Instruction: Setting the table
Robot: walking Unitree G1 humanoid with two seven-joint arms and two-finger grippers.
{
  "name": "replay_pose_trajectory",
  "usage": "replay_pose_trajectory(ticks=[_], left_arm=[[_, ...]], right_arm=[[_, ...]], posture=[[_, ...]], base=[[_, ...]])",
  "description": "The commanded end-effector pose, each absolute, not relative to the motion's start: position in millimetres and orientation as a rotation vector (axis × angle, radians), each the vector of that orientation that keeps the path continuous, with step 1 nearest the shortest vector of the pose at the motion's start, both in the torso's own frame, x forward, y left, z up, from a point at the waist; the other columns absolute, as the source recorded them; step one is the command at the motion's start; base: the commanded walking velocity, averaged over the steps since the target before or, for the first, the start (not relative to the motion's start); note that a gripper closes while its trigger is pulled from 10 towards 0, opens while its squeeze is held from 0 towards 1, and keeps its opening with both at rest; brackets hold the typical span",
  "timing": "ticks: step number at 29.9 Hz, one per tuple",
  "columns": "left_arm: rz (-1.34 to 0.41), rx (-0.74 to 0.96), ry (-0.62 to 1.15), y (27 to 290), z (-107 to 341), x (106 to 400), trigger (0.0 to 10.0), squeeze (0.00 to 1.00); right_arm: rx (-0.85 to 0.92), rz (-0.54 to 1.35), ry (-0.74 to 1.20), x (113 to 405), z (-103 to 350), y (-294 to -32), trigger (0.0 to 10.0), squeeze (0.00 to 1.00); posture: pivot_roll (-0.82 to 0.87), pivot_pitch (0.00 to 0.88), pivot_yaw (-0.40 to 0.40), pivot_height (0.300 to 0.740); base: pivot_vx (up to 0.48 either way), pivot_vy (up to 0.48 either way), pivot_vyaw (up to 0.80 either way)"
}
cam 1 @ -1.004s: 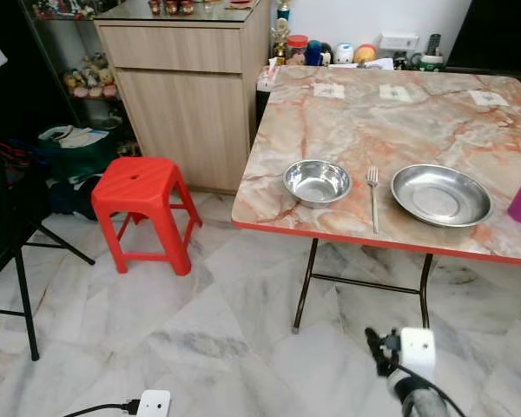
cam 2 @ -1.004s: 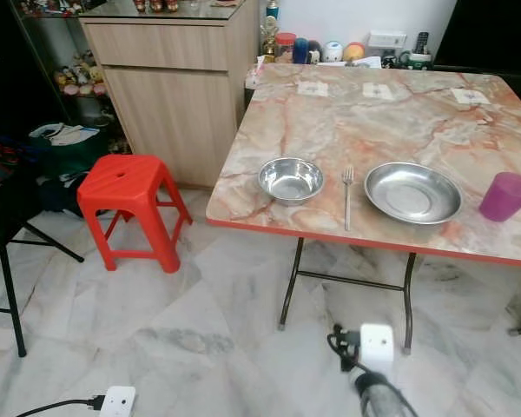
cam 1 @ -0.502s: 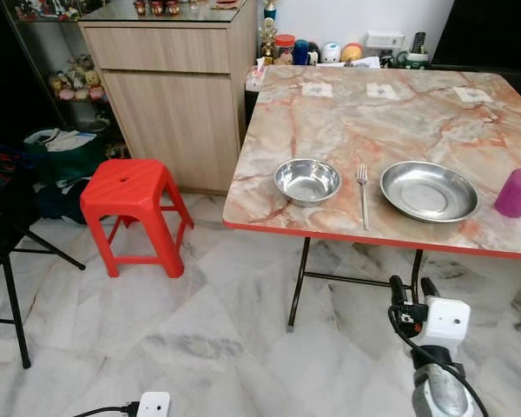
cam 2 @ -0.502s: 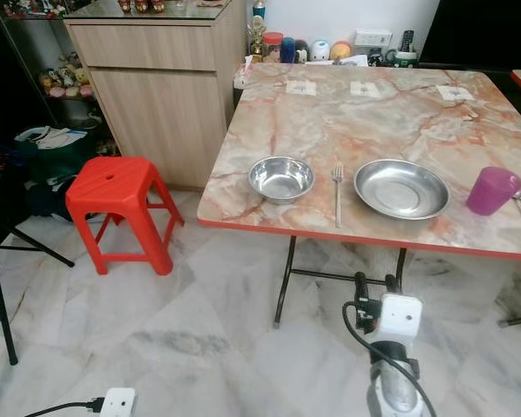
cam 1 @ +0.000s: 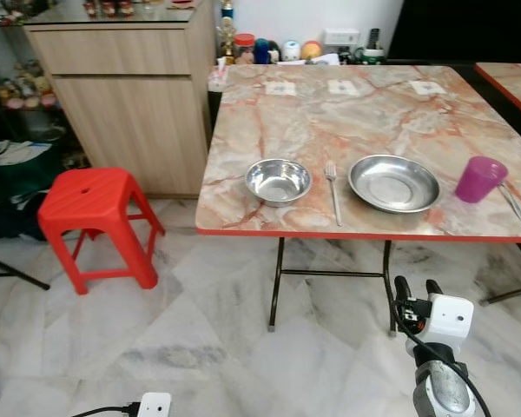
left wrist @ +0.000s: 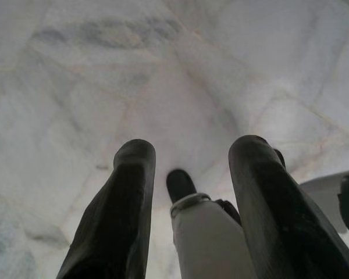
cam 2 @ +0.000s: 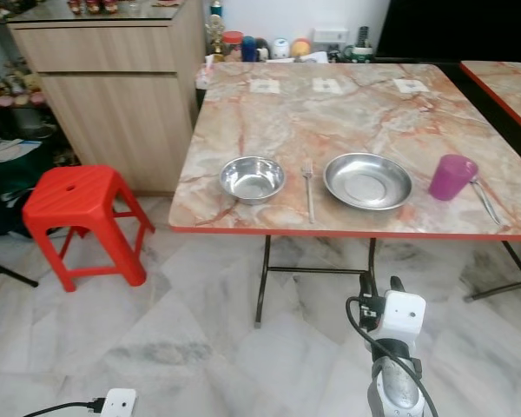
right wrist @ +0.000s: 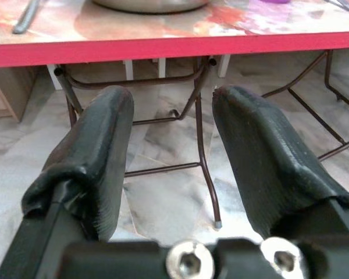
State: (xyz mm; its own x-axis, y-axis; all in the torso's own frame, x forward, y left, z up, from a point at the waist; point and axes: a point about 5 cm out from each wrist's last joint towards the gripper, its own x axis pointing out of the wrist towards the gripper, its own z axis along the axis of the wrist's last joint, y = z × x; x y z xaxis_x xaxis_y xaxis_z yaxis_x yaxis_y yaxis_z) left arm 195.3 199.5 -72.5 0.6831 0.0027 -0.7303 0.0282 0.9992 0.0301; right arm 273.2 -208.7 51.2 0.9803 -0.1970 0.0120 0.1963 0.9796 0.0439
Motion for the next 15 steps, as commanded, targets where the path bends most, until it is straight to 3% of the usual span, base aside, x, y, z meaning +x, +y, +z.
replay_pose_trajectory(ticks=[1, 9, 15], left_arm=[[0.004, 0.030, 0.838, 200.1, -75.2, 190.7, 10.0, 0.00], [0.009, 0.024, 0.840, 202.7, -75.0, 190.3, 10.0, 0.00], [0.013, 0.022, 0.846, 203.7, -75.4, 189.4, 10.0, 0.00]], right_arm=[[0.051, -0.198, -0.024, 274.9, 55.9, -208.8, 10.0, 0.00], [0.058, -0.185, -0.010, 275.3, 54.6, -208.6, 10.0, 0.00], [0.051, -0.147, -0.024, 276.6, 57.7, -206.5, 10.0, 0.00]], posture=[[-0.07, 0.105, -0.031, 0.740], [-0.06, 0.114, -0.026, 0.740], [-0.05, 0.114, -0.026, 0.740]], base=[[0.000, -0.458, -0.76], [0.000, -0.057, -0.75], [0.000, 0.000, 0.00]])
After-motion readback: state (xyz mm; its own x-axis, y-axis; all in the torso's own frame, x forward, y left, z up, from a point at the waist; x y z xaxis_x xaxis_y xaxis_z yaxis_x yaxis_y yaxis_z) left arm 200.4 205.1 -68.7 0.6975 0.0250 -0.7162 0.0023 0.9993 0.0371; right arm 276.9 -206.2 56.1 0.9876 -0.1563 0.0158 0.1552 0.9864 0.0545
